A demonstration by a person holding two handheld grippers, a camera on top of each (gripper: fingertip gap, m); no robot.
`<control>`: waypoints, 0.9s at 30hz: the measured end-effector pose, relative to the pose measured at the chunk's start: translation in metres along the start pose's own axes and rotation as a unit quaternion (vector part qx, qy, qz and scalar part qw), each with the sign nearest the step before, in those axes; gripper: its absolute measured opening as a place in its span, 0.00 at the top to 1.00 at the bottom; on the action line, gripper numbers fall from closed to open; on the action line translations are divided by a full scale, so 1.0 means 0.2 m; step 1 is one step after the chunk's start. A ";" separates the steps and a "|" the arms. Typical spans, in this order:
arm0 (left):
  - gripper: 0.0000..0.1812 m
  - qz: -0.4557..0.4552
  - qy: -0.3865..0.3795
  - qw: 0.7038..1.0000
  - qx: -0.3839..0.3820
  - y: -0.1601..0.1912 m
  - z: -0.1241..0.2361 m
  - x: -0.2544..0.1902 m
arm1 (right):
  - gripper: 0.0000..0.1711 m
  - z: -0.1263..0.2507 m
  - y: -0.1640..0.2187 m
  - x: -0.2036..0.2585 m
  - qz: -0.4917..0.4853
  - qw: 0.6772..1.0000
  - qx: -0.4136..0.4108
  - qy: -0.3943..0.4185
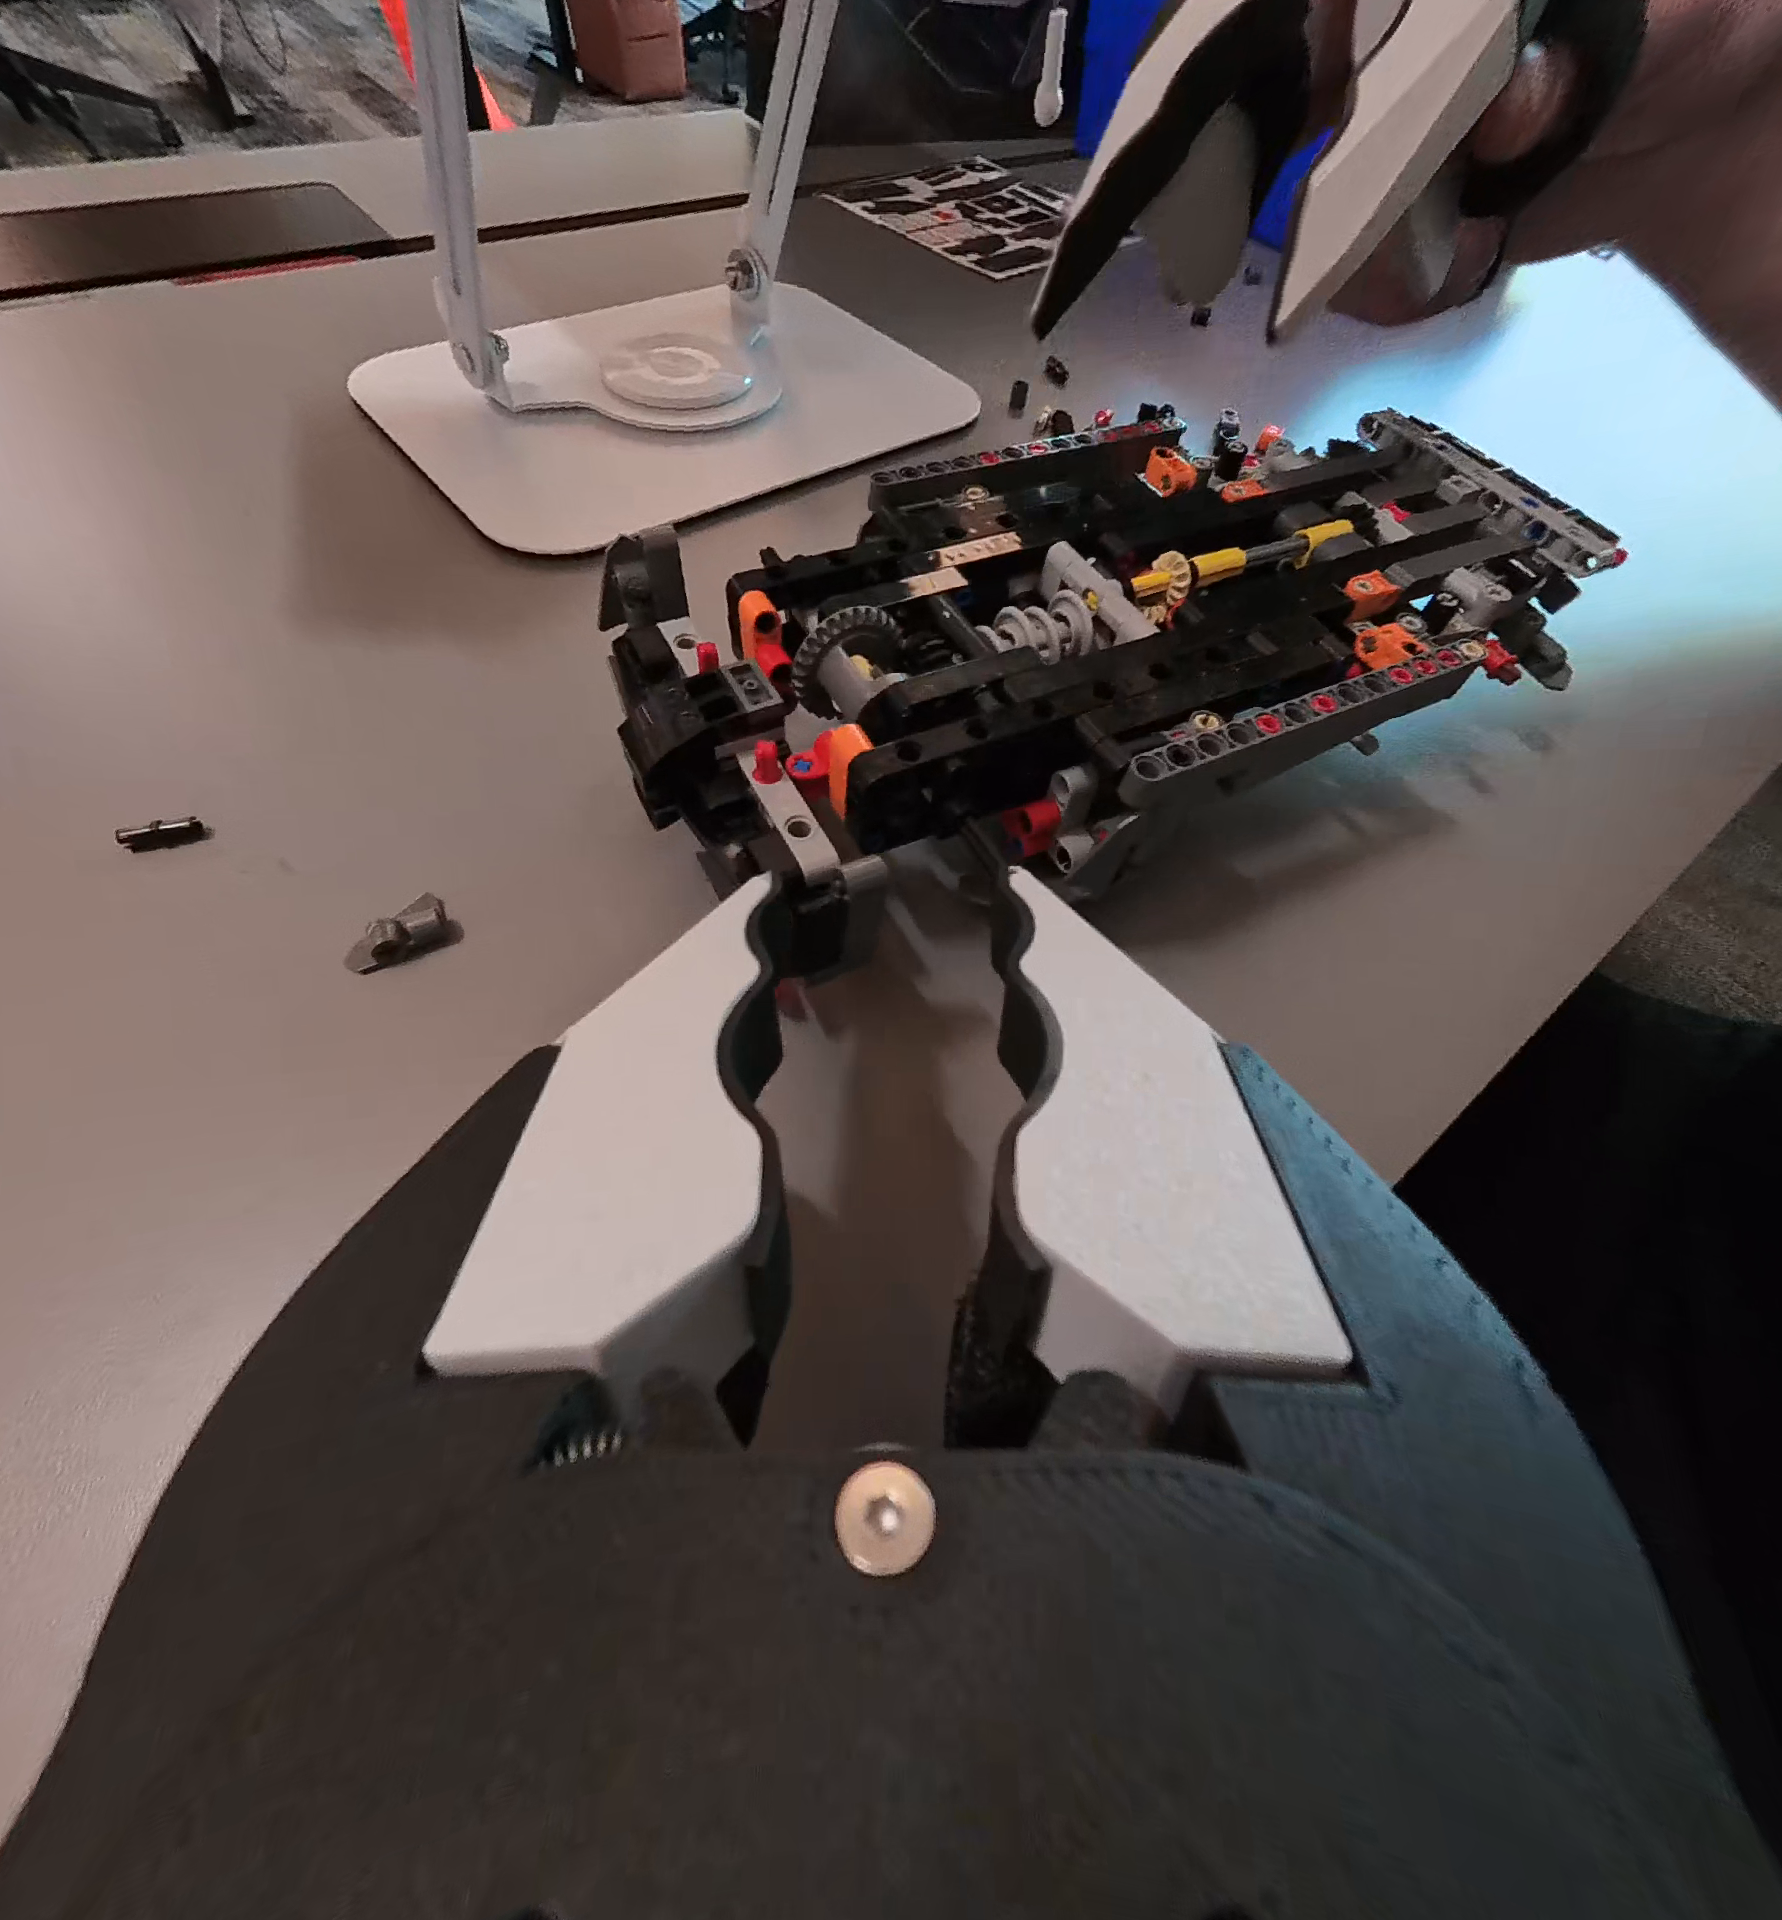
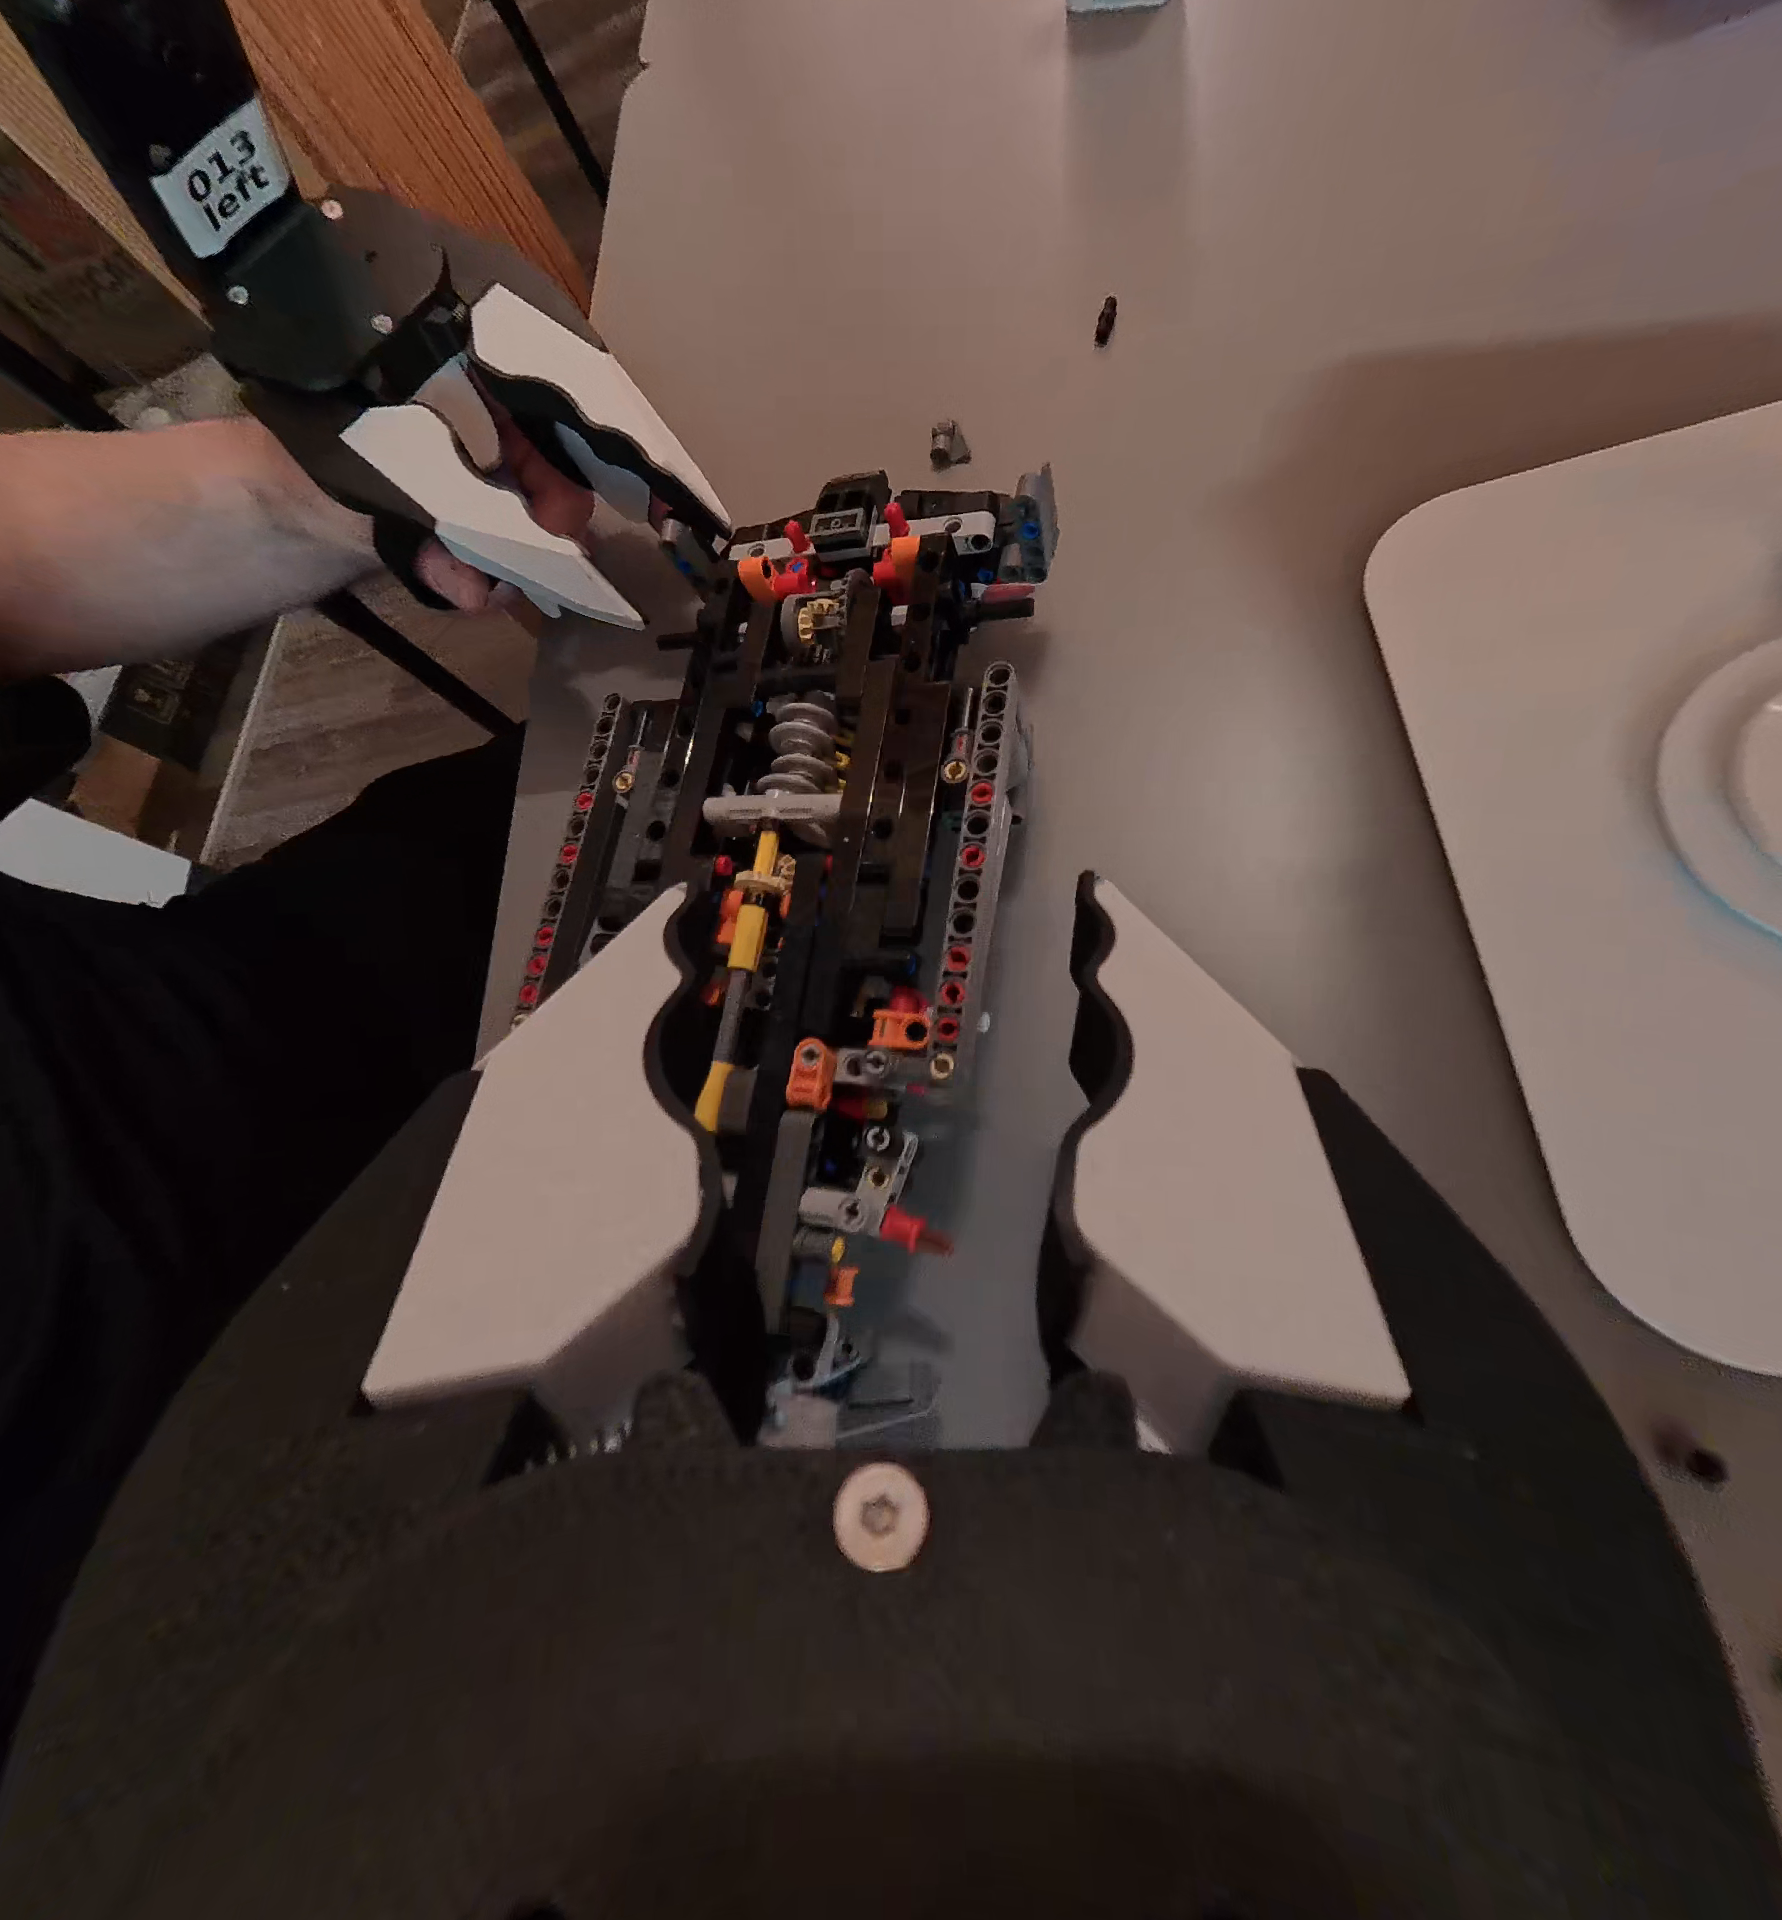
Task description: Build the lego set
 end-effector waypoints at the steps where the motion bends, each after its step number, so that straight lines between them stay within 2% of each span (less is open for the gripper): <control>1: 0.80 -0.002 0.000 1.000 0.000 0.00 0.00 0.00 | 0.61 0.03 0.01 0.01 0.000 1.000 -0.005 0.000; 11: 0.80 0.004 0.002 1.000 -0.004 0.02 0.03 -0.07 | 0.60 0.23 0.10 0.08 -0.008 0.999 -0.030 0.038; 19: 0.75 0.018 -0.008 1.000 -0.014 0.05 0.07 -0.07 | 0.61 0.40 0.15 0.11 -0.011 0.995 -0.060 0.085; 27: 0.74 -0.016 -0.066 0.997 0.030 0.11 0.10 0.00 | 0.68 0.55 0.25 0.07 0.001 0.985 -0.046 0.167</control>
Point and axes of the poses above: each gripper's, where its closed fingertips meet, z back along the fingers, y out of its underside, x = y × z across the jaws, the point moved 9 cm from there along z, back along the fingers
